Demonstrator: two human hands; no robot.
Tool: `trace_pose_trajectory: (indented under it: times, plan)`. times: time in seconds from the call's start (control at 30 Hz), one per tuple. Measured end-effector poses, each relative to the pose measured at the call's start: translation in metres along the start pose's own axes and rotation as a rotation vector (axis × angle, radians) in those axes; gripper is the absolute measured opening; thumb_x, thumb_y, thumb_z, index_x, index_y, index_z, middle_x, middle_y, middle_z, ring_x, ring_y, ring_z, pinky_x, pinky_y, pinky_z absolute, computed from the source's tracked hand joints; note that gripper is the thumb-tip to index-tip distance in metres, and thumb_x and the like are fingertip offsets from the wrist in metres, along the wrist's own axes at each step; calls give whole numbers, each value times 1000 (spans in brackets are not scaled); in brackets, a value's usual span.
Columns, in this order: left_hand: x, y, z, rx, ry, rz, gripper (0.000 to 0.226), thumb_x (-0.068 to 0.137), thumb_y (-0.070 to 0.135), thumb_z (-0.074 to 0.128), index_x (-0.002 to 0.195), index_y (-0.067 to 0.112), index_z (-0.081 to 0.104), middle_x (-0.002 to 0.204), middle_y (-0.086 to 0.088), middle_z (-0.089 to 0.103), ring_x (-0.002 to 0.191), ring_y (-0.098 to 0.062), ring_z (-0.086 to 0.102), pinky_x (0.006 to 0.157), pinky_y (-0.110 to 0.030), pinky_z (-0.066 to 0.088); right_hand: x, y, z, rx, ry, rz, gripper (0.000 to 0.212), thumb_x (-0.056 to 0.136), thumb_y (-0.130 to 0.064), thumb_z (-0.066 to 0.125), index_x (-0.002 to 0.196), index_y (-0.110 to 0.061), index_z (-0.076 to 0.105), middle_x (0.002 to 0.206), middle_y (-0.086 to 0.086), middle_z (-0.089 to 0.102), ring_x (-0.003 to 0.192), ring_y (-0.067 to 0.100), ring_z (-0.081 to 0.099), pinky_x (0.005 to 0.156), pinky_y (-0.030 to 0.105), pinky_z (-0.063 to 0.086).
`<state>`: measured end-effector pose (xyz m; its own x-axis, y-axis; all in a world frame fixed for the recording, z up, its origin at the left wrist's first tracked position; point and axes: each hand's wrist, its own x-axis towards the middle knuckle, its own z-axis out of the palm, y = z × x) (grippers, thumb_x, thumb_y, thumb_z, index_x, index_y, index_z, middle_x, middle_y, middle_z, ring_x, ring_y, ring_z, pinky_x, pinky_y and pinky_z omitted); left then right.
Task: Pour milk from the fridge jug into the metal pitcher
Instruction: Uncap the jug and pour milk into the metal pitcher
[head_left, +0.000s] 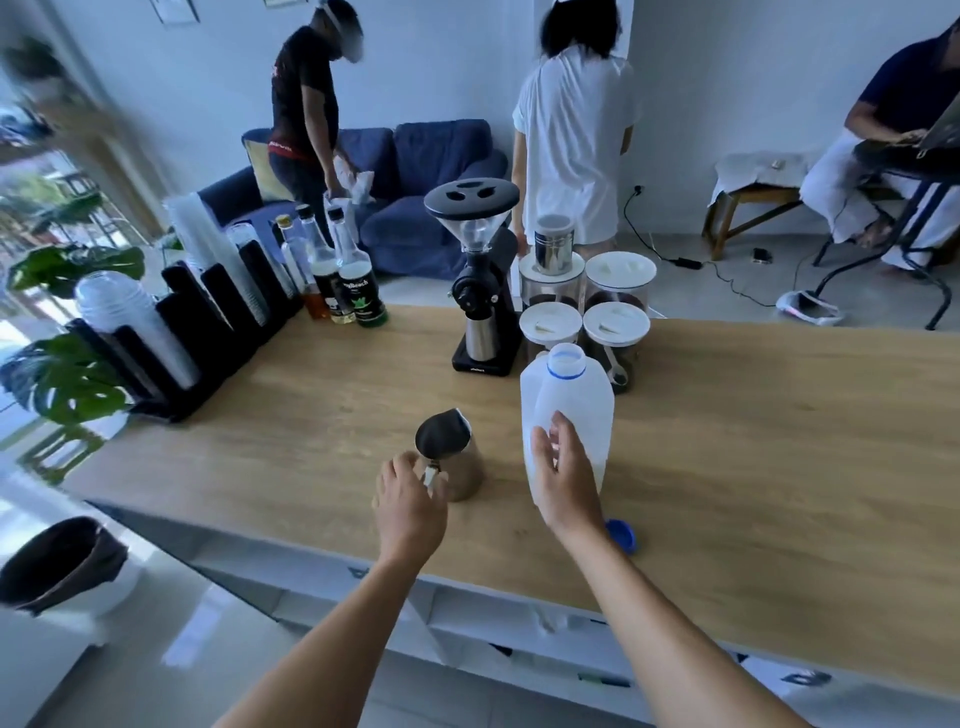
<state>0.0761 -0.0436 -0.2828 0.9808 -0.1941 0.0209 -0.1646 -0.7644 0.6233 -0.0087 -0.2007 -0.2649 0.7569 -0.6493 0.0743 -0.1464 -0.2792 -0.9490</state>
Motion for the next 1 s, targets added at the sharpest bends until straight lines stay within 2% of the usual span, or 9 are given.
trace_pose_trajectory:
  times: [0.07, 0.1, 0.2, 0.27, 0.4, 0.6, 0.77, 0.87, 1.0]
  plan:
    - [7, -11, 4, -13, -81, -101, 42, 96, 37, 53, 127, 9, 49, 125, -6, 50, 117, -27, 50, 99, -44, 41, 7, -3, -3, -10, -26, 16, 28, 99, -44, 36, 82, -22, 44, 92, 1, 57, 94, 22, 54, 81, 35, 41]
    - [10, -16, 6, -16, -128, -131, 40, 96, 40, 52, 122, 10, 53, 120, -5, 53, 112, -27, 53, 96, -44, 44, 9, -3, -6, -19, -32, 21, 35, 100, -43, 35, 77, -18, 43, 84, 3, 56, 86, 24, 53, 75, 35, 39]
    - [18, -22, 13, -101, -206, -155, 31, 98, 38, 49, 99, 9, 60, 90, -5, 61, 84, -24, 57, 72, -37, 47, 17, -5, -14, -38, -29, 61, 38, 102, -36, 32, 84, -10, 54, 88, 3, 63, 84, 21, 55, 71, 31, 39]
    - [20, -23, 16, -169, -250, -158, 31, 101, 33, 46, 90, 8, 61, 75, -2, 60, 71, -21, 55, 59, -29, 39, 21, -3, -17, -25, -51, 66, 39, 103, -31, 30, 83, -10, 56, 88, 3, 62, 81, 17, 53, 69, 26, 40]
    - [29, -32, 20, -275, -263, -141, 37, 102, 35, 45, 90, 7, 66, 85, -12, 70, 73, -22, 59, 59, -27, 39, 37, -3, -13, 97, -30, 67, 41, 104, -33, 30, 75, -13, 51, 76, 3, 56, 77, 16, 52, 80, 29, 42]
    - [63, -62, 19, -254, -173, 37, 28, 98, 31, 55, 80, 10, 62, 67, -8, 64, 65, -29, 58, 60, -43, 44, 57, -15, 3, 70, 56, 67, 40, 104, -32, 31, 71, -19, 50, 63, 0, 54, 69, 19, 52, 78, 35, 44]
    - [85, -60, 23, -364, -293, 126, 24, 100, 22, 48, 76, 20, 51, 59, -9, 57, 51, -23, 46, 51, -35, 35, 75, -31, 5, -9, 173, 65, 41, 104, -28, 31, 71, -11, 48, 58, 4, 49, 61, 20, 48, 72, 37, 45]
    - [103, -65, 24, -400, -326, 170, 31, 101, 19, 47, 71, 26, 41, 52, 3, 43, 44, -11, 32, 46, -23, 25, 84, -34, 6, -70, 199, 83, 43, 103, -34, 31, 72, -11, 49, 56, 4, 49, 57, 22, 48, 69, 39, 46]
    - [117, -71, 23, -418, -367, 202, 35, 101, 20, 48, 70, 25, 33, 52, 6, 38, 44, -10, 37, 44, -23, 28, 88, -46, 6, -193, 120, 70, 49, 101, -43, 35, 70, -5, 46, 54, 1, 43, 50, 21, 42, 58, 37, 43]
